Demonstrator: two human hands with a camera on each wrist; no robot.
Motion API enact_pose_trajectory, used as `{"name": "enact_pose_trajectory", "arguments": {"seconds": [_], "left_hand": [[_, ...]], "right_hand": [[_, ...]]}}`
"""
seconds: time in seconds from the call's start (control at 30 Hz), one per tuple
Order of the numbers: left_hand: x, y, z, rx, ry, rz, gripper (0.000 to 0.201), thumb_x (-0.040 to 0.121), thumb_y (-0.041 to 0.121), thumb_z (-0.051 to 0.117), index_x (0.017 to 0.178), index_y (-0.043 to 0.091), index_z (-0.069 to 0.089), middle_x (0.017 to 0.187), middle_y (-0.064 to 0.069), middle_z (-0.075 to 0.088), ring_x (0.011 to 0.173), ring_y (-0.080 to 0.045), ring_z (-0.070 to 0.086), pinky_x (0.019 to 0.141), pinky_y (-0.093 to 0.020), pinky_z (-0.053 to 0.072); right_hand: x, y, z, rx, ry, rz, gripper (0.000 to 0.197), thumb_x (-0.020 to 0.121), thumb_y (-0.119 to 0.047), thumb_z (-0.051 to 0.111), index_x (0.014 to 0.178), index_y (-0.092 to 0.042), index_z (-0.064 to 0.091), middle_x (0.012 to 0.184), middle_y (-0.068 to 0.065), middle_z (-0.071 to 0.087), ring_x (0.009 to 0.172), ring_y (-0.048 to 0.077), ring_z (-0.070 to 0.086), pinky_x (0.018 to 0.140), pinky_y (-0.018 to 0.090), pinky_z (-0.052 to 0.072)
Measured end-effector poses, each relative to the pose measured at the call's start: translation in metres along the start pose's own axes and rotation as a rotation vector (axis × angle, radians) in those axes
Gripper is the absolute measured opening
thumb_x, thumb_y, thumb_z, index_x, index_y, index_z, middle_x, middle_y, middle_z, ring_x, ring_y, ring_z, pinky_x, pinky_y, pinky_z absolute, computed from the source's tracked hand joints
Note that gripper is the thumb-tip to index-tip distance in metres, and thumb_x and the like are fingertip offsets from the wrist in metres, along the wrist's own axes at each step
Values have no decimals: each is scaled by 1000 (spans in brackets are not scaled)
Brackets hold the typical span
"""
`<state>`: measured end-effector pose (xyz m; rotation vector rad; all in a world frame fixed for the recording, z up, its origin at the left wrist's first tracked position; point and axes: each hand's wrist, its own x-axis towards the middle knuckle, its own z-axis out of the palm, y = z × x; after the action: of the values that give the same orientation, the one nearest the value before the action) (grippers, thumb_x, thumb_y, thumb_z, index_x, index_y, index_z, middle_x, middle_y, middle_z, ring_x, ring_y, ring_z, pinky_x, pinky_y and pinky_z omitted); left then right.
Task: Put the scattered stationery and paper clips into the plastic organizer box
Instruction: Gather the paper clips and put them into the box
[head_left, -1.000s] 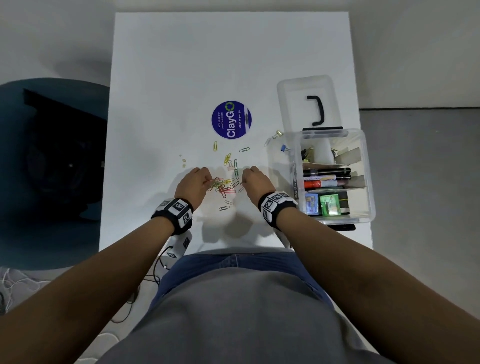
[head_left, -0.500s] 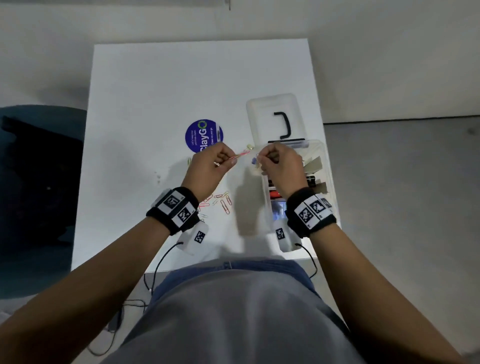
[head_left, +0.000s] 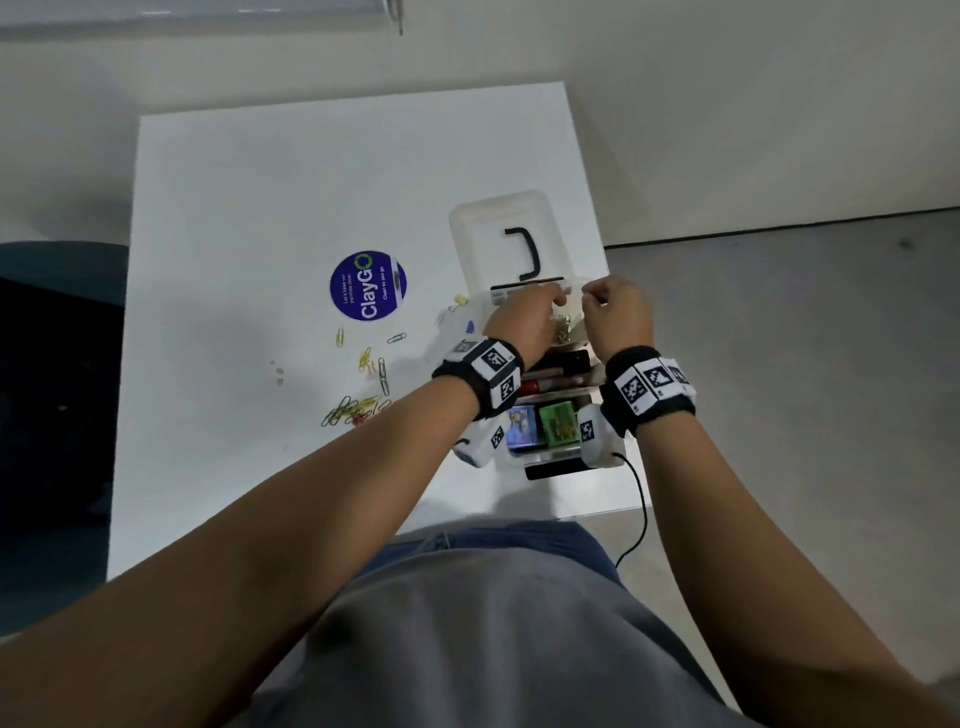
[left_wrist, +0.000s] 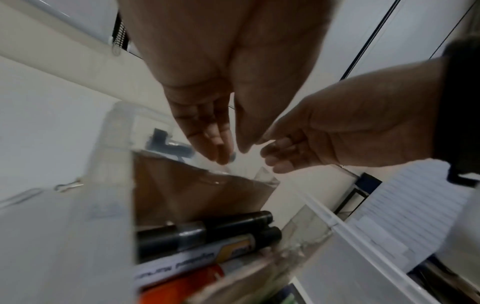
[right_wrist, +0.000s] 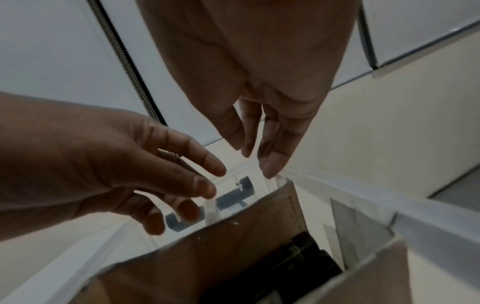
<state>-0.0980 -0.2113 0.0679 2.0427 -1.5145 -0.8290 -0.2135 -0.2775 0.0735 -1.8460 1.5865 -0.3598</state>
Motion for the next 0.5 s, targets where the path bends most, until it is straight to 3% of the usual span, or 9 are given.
{"name": "enact_pose_trajectory", "arguments": {"seconds": [0.07,0.17,0.3,0.37,0.43,0.5], "left_hand": [[-5,-15,-12,-33,64,-4,30,91,9,51,117,20,60,111,-3,61,92,-16,59,82,-28,47],[-15,-62,-38,-84,218,-83,26,94,9,46,112,19,61,110,-3,61,92,-17,62,84,-32,53],[-38,-154,-72,11,280,-313,41,92,0,41,127,15,56,134,-10,52,120,-26,52,98,-31,40],[-50,-195,-81,103,201,-424,48,93,2,42,140,14,45,146,-12,40,130,-29,45,106,-38,39],[-62,-226,-81,176,17,-469,57,95,7,44,150,13,28,156,-15,24,141,-31,32,112,-43,33],[-74,-245,-74,284,-163,-445,63,98,12,44,154,17,14,161,-14,8,148,-31,15,117,-44,25]], "right_hand": [[-6,-6,2,-30,17,-44,21,92,-10,54,109,-9,67,111,12,67,95,23,65,83,27,51],[-22,-29,13,1,-1,-142,25,93,-8,53,115,-11,64,120,11,56,92,17,60,91,30,52],[-53,-76,52,7,-187,-355,32,94,-4,49,123,-8,61,129,10,52,107,19,60,98,24,43],[-69,-95,83,-56,-369,-415,37,94,-4,47,130,-6,56,137,13,47,119,24,55,104,25,36],[-82,-105,120,-162,-571,-353,46,94,-5,45,140,-5,44,149,16,32,135,28,40,111,30,30],[-87,-104,155,-312,-670,-256,54,94,-9,42,147,-4,30,157,19,15,145,32,22,116,36,25]]}}
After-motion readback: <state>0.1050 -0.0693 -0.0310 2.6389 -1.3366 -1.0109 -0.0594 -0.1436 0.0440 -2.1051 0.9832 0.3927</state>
